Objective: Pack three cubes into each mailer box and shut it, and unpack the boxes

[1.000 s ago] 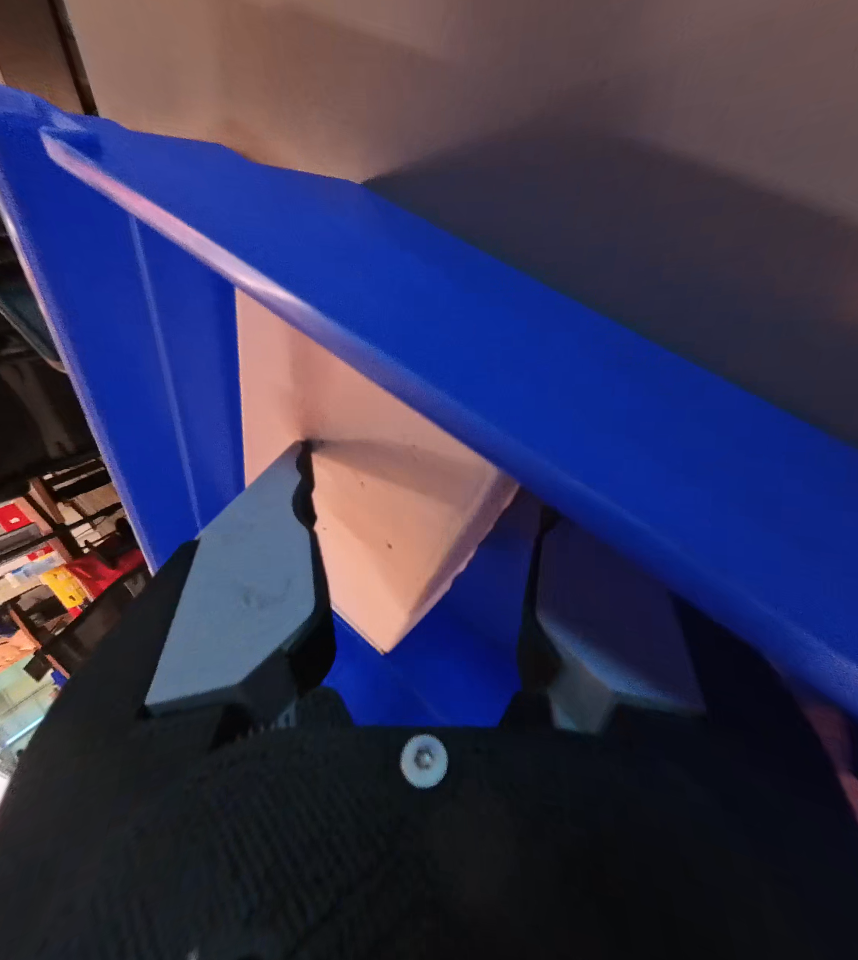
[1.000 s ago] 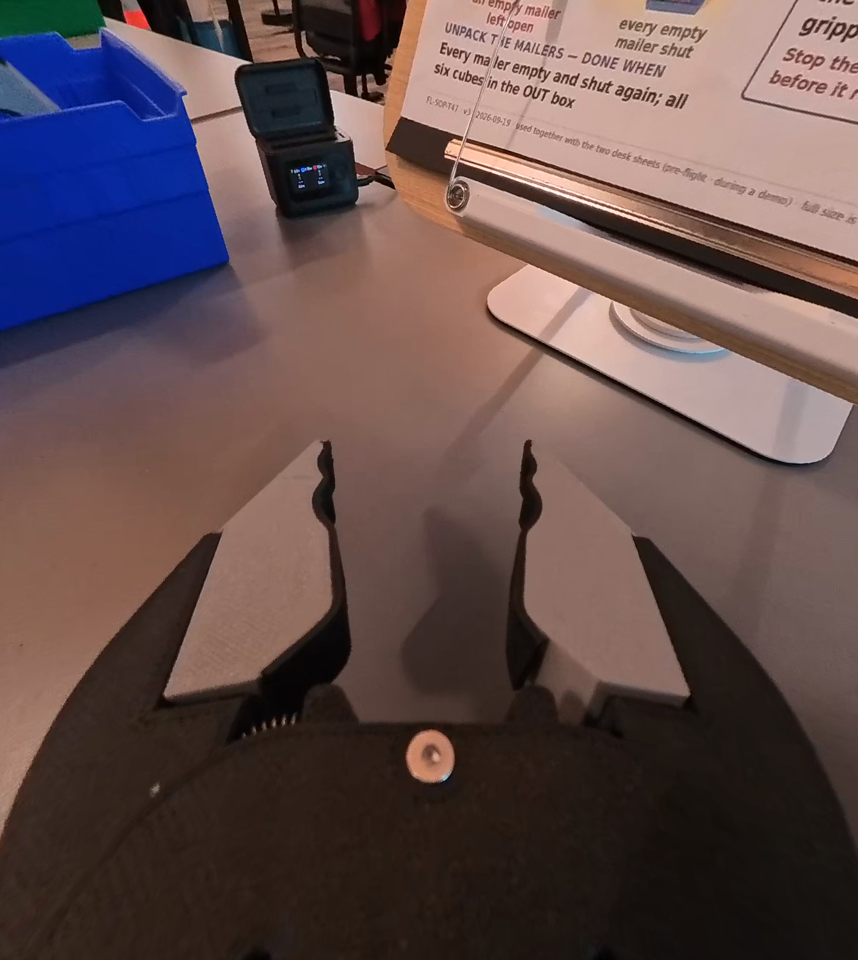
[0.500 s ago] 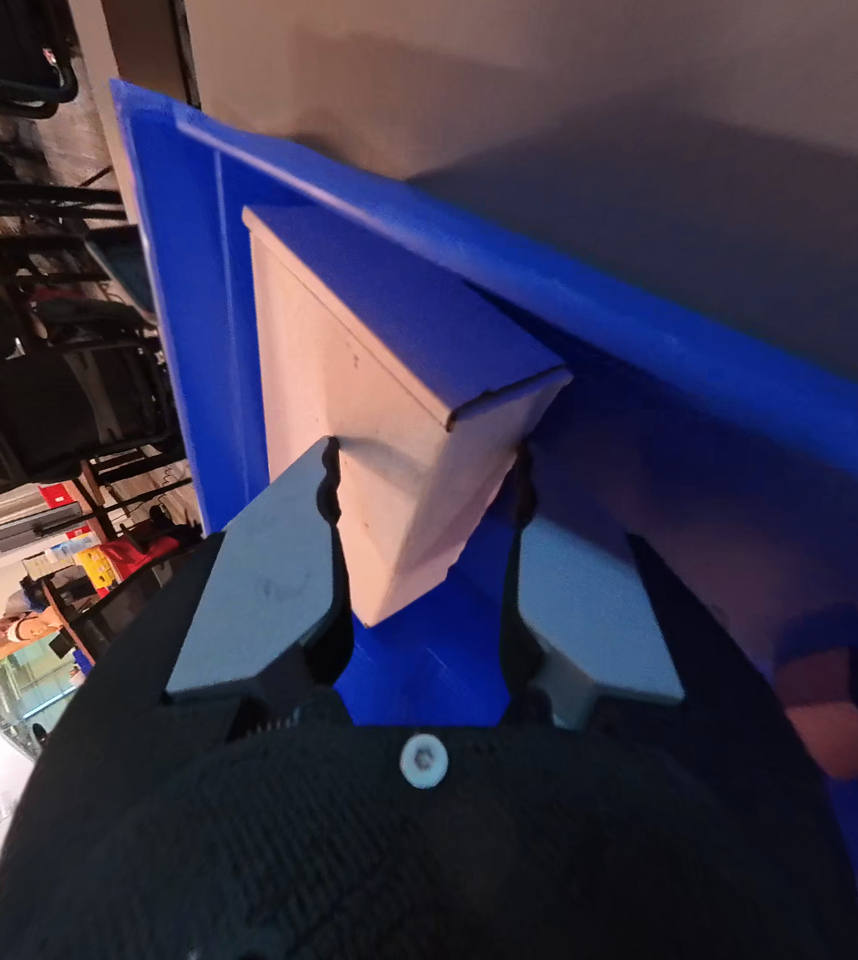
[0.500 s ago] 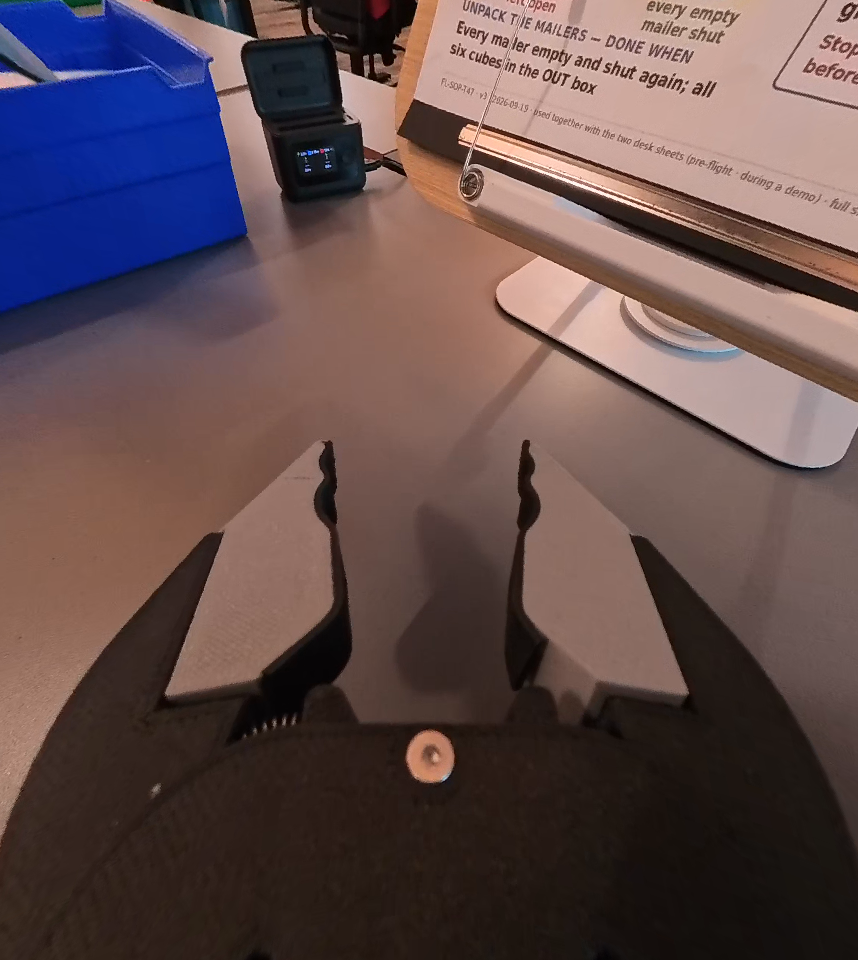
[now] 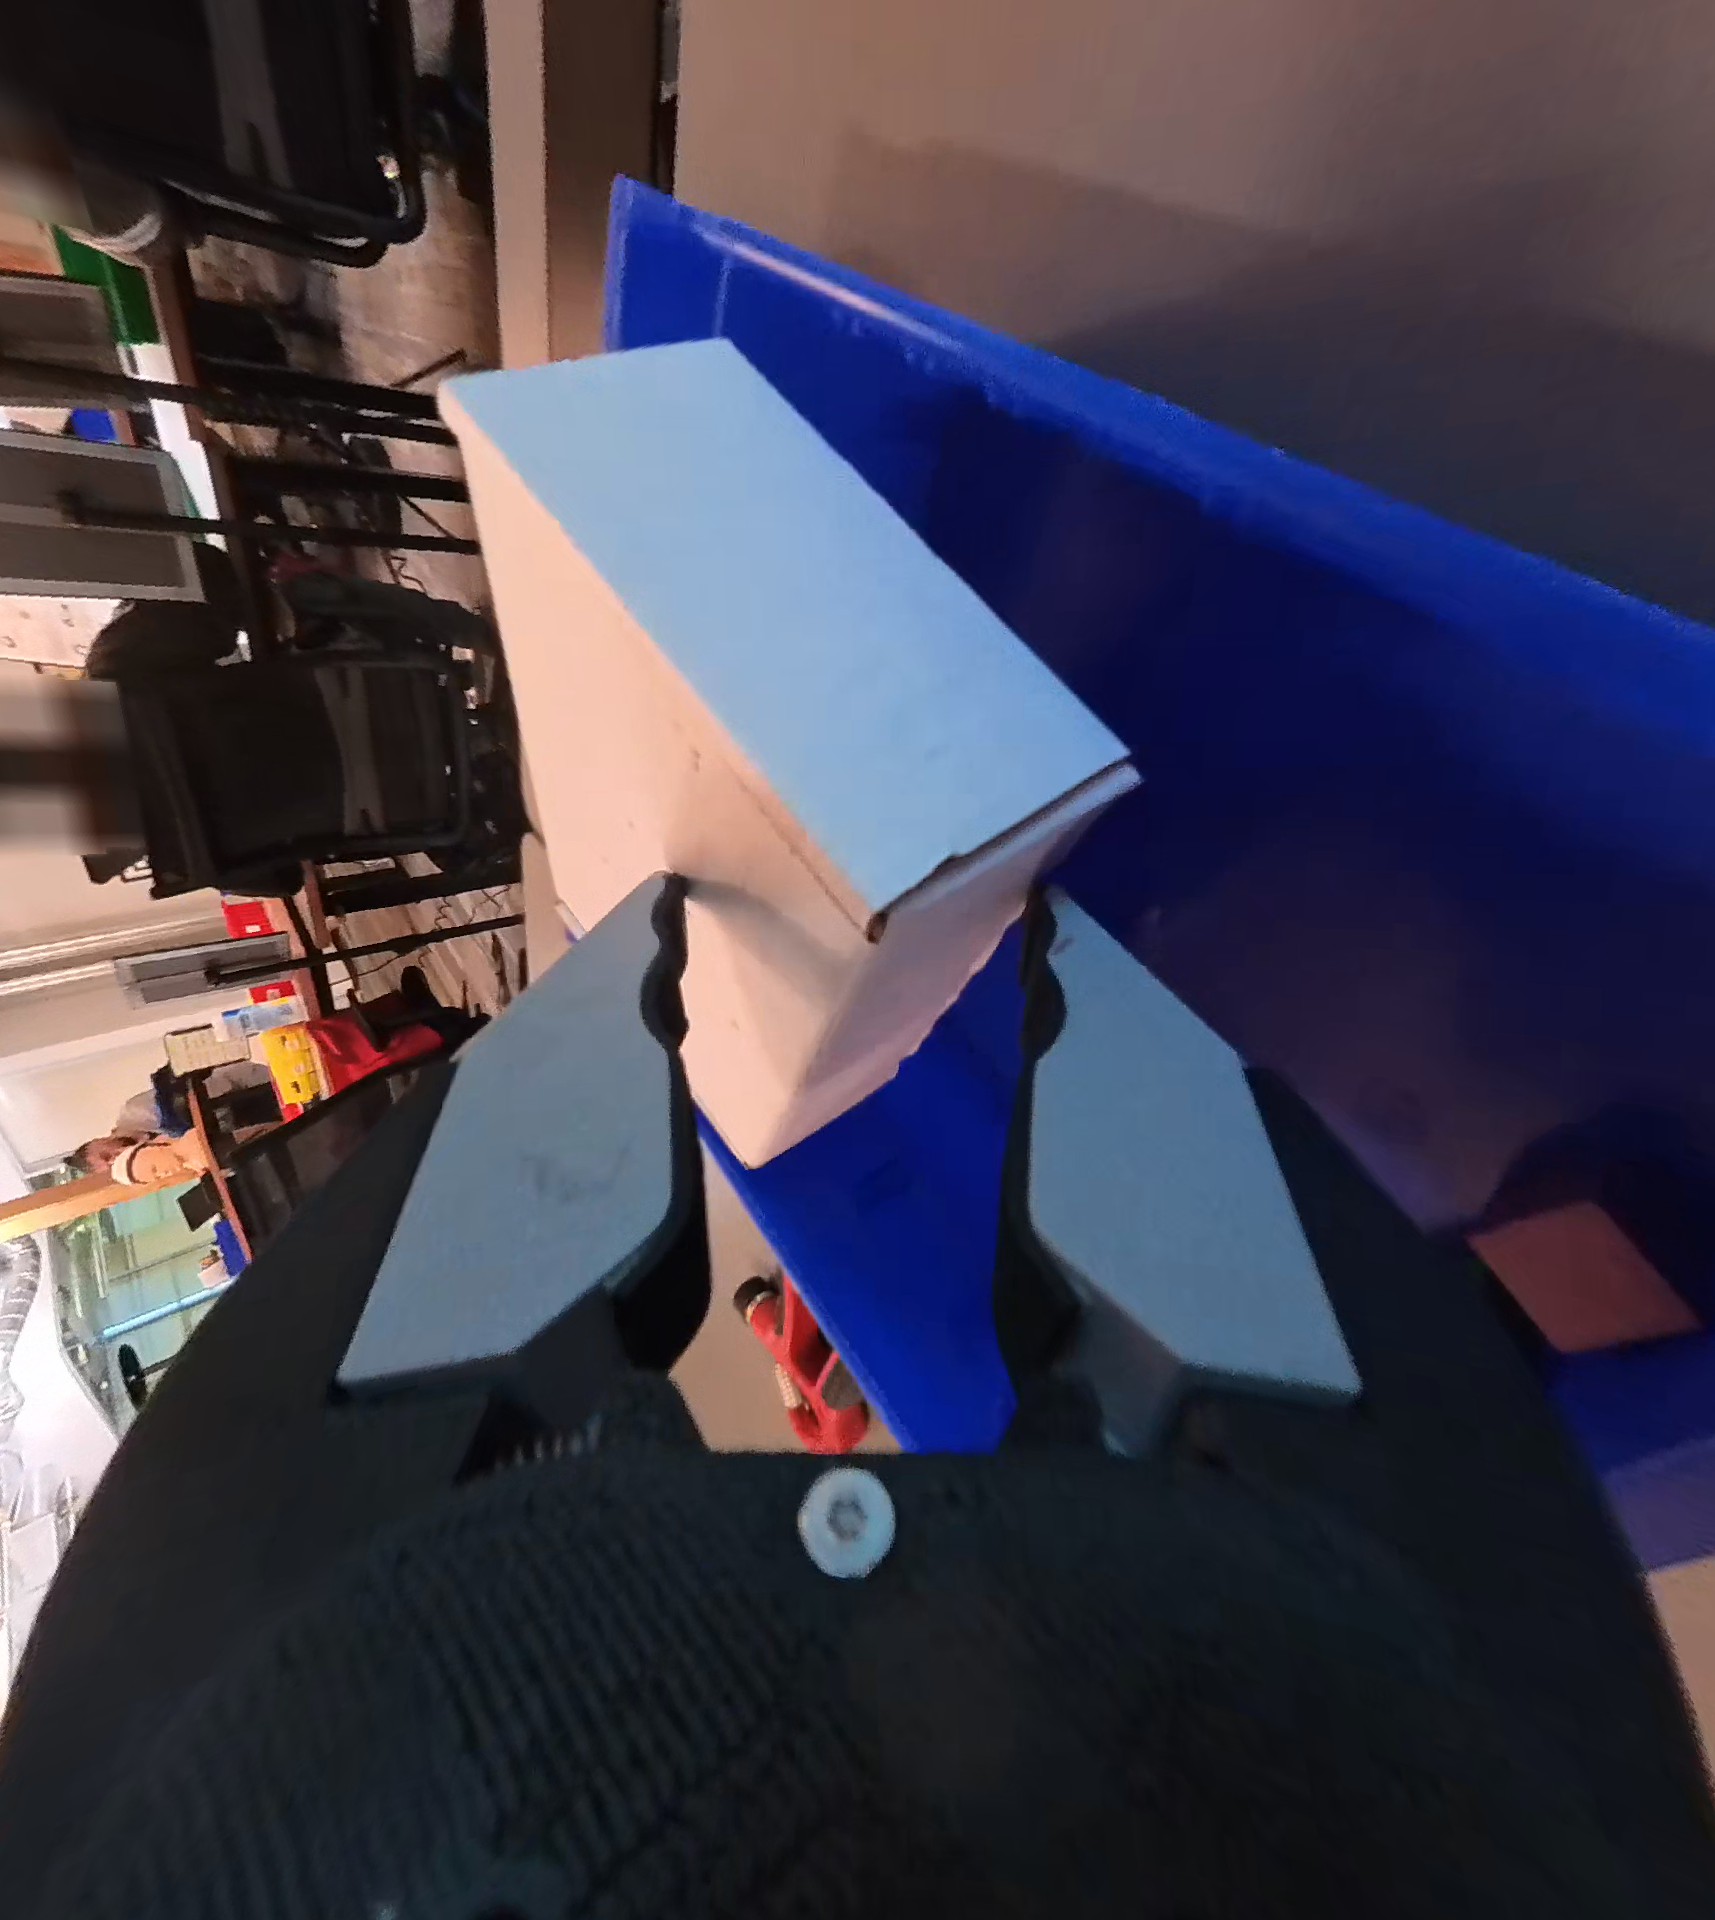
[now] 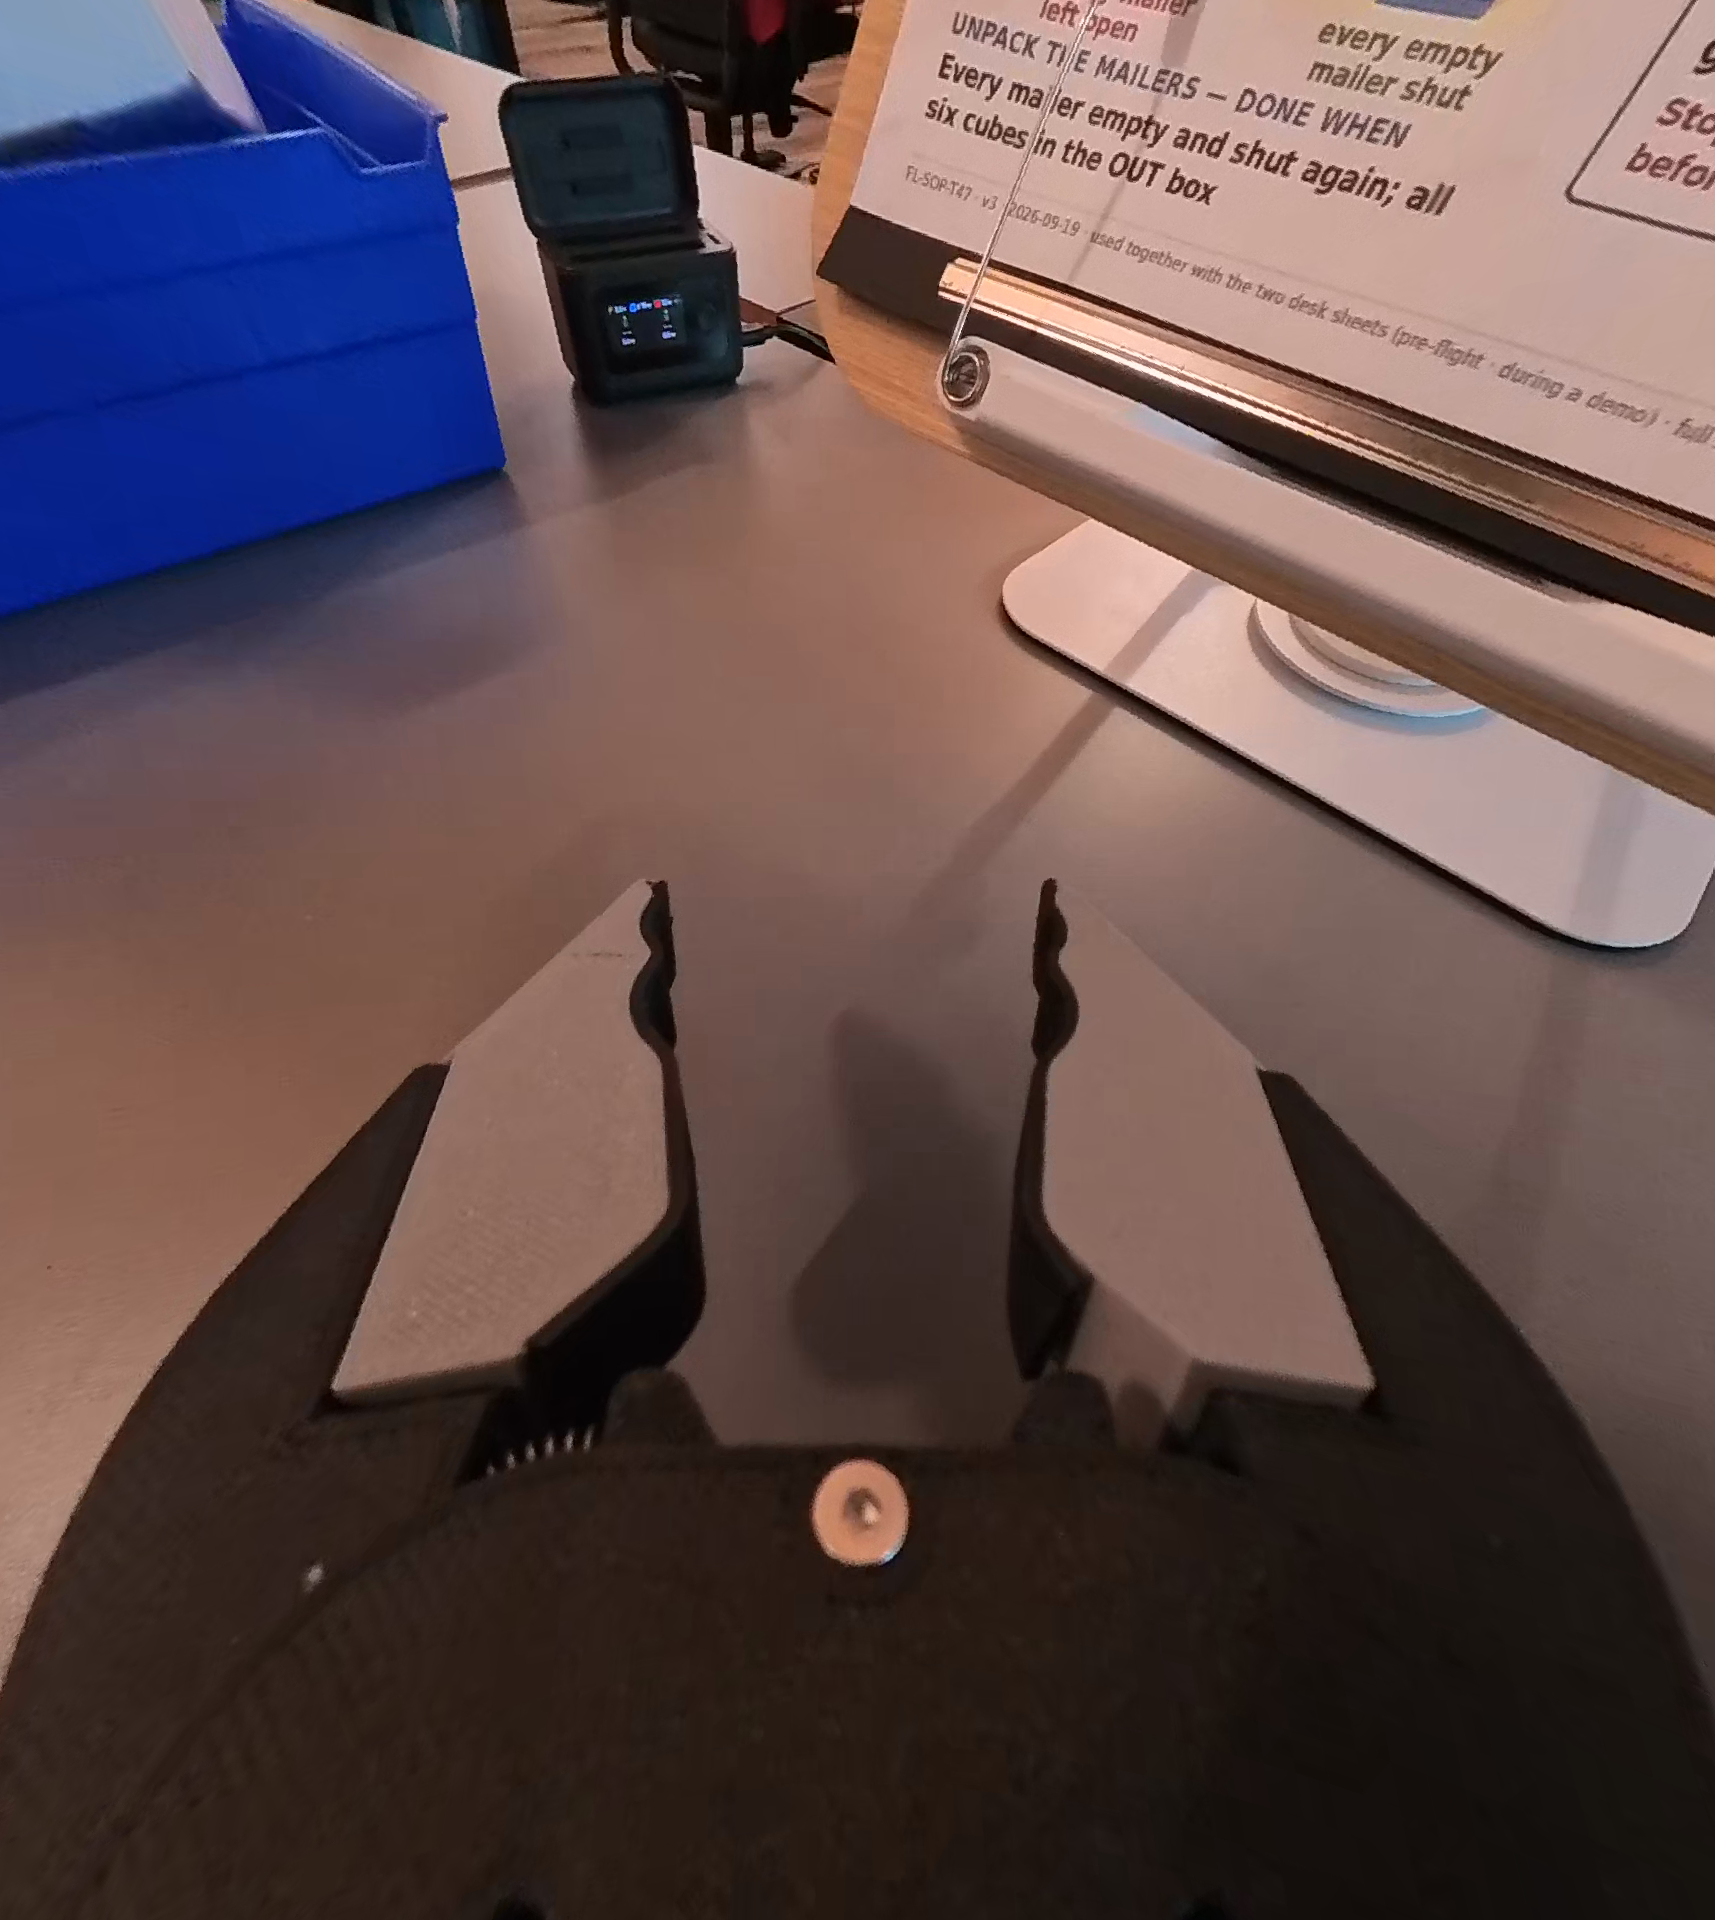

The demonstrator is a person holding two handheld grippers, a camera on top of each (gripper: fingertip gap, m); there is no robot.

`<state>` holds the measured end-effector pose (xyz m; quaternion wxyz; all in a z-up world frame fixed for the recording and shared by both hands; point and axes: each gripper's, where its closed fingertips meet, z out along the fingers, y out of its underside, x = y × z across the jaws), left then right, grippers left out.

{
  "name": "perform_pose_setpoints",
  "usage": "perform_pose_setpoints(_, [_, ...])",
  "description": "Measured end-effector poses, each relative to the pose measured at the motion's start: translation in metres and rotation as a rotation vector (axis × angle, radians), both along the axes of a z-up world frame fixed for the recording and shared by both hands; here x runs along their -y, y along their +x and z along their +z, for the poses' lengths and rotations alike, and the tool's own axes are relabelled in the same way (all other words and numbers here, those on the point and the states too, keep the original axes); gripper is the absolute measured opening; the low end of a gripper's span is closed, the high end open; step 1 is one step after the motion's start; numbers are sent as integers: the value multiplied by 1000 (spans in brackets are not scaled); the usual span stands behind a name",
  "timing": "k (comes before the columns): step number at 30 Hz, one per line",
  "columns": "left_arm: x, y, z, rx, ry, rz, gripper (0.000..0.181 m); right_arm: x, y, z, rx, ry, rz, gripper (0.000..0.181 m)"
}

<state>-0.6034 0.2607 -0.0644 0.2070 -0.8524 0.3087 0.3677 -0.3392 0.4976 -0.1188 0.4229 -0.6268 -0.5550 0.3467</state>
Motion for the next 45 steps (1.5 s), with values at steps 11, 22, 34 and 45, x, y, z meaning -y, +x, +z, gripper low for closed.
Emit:
perform_pose_setpoints(11, [-13,58,76,-172,103,-109,64,1,0,7,-37,21,-2,63])
perform_pose_setpoints(22, [-106,240,-1,-58,21,-351,54,-25,22,42,-155,71,-117,62])
perform_pose_setpoints(34, [-127,306,-65,385,4,-187,1,-77,52,40,-100,76,-272,59])
perform_pose_setpoints(45, [-130,172,-50,564,352,249,26,51,84,65,-38,-65,574,7])
